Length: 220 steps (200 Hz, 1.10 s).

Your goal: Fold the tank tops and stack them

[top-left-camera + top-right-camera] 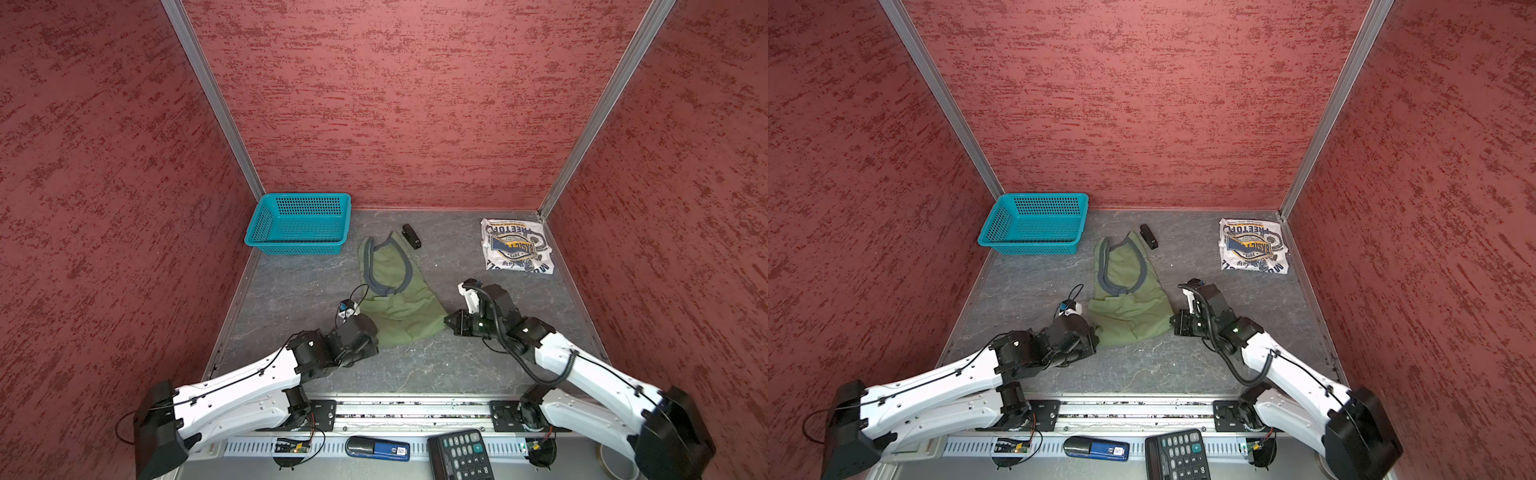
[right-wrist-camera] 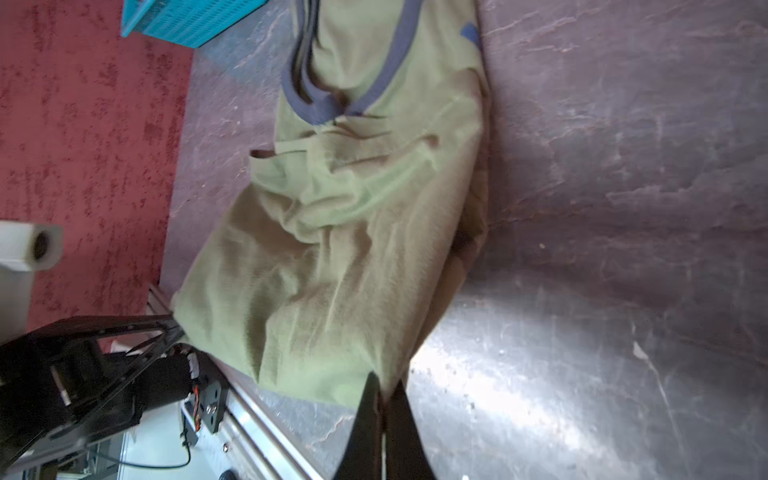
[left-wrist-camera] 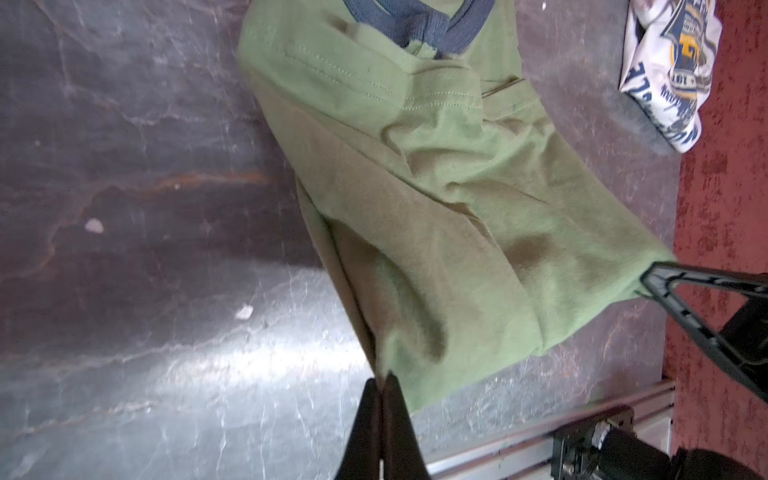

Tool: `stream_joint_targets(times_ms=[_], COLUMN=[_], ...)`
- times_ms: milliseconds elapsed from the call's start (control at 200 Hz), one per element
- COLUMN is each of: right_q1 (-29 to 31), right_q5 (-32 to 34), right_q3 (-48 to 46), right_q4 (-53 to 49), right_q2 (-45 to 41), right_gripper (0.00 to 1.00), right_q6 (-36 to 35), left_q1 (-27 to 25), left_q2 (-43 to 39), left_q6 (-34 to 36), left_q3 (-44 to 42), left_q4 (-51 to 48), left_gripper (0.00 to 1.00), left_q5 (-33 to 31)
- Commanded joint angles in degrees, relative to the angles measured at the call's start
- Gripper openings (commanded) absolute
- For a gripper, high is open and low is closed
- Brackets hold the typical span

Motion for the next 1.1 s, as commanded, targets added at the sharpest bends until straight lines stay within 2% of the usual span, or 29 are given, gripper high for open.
stream_joint_targets(times_ms=[0,150,291,361,451,601,837,1097], right_q1=[2.20,4.03,4.30,4.31,4.30,3.61,-2.06,-8.15], right_q5=[2.33,2.45,3.19,4.54,6.79,8.68,0.08,-7.24], right_q3=[2.90,7.29,12.98,15.82,19.69,25.70,31.60,37.13], right_q4=[-10.33,-14.27,-15.80,-15.98,-15.31,-12.86,-4.63,0.55], right_q2=[-5.73,-10.57,-10.63,-10.16,-7.85,1.05,16.34,32.29], right_gripper=[0.00,0.00,0.00,0.00,0.00,0.00,0.00,0.00], right_q6=[2.76,4.76,4.75,4.35,2.85,-0.78,-2.87,-2.76], left_q1=[-5.37,-12.76,-13.14,-11.73,-5.84,7.51,22.78,35.72], left_q2=[-1.20,-1.78,-1.22,-1.19,-0.40,3.22,8.22,18.30], left_q6=[-6.49,-8.82,-5.66,-3.54,0.75,4.64,6.19,9.03], left_q3=[3.68,11.30,16.20,17.95,19.98,20.36,21.28,21.35], left_q4=[-8.85,-13.35,-10.63,-9.53,-6.84,-1.38,2.09,8.49], left_gripper=[0.00,0.00,0.00,0.00,0.00,0.00,0.00,0.00], left_q5=[-5.30,-11.96,-12.60,-13.11,-9.78,1.90,9.40,16.74])
